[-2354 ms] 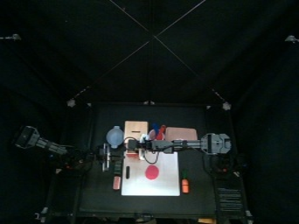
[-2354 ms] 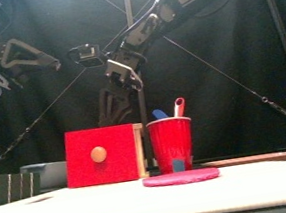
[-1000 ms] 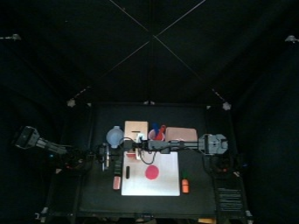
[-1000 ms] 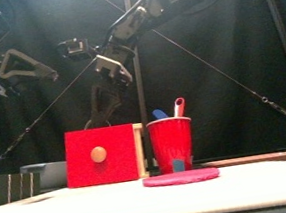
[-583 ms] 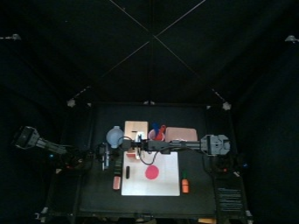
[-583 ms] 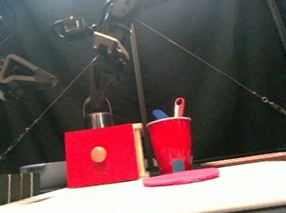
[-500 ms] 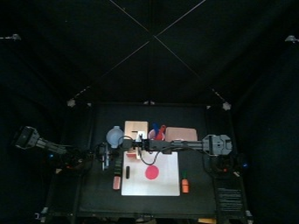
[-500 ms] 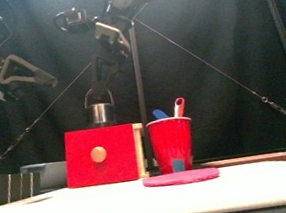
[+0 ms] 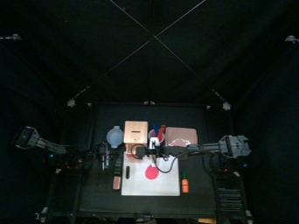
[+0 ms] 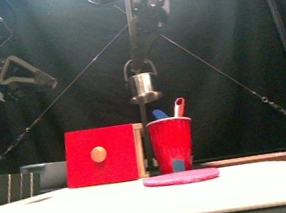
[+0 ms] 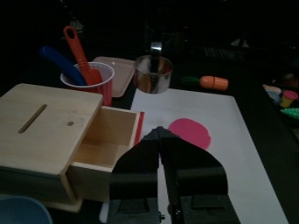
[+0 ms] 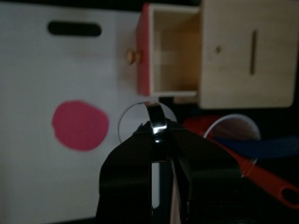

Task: Get the cutter from the drawer then cut the dough then place the extra dough in the bowl
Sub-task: Place the cutter on the board

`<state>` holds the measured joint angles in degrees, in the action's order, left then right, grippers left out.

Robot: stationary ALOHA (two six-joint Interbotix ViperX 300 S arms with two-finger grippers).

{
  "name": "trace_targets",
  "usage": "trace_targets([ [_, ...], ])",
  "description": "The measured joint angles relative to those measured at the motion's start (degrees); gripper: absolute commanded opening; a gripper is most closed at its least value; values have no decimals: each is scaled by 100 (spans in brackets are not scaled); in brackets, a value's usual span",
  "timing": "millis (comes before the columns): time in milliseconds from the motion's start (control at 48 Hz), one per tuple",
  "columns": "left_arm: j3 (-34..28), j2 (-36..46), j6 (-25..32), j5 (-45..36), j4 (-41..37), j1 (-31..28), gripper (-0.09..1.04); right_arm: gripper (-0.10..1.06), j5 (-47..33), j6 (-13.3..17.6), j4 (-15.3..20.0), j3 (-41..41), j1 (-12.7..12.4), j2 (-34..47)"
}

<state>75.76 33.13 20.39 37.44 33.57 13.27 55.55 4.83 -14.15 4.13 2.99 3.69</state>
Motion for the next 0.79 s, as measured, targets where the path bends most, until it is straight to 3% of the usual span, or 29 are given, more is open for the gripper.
trace_targets([
  [229,0,9,0,0,9,-18,35,41,-272,817,18,1327,193,-642],
  [458,0,9,-9,0,18,-35,35,41,-1301,1433,-44,2654,387,-1318],
  [604,0,-9,-9,0,26,-70,34,41,-1890,1661,-97,3357,422,-1494],
  [792,0,0,-9,9,97,-167,34,41,-2610,1679,-114,3920,431,-1494],
])
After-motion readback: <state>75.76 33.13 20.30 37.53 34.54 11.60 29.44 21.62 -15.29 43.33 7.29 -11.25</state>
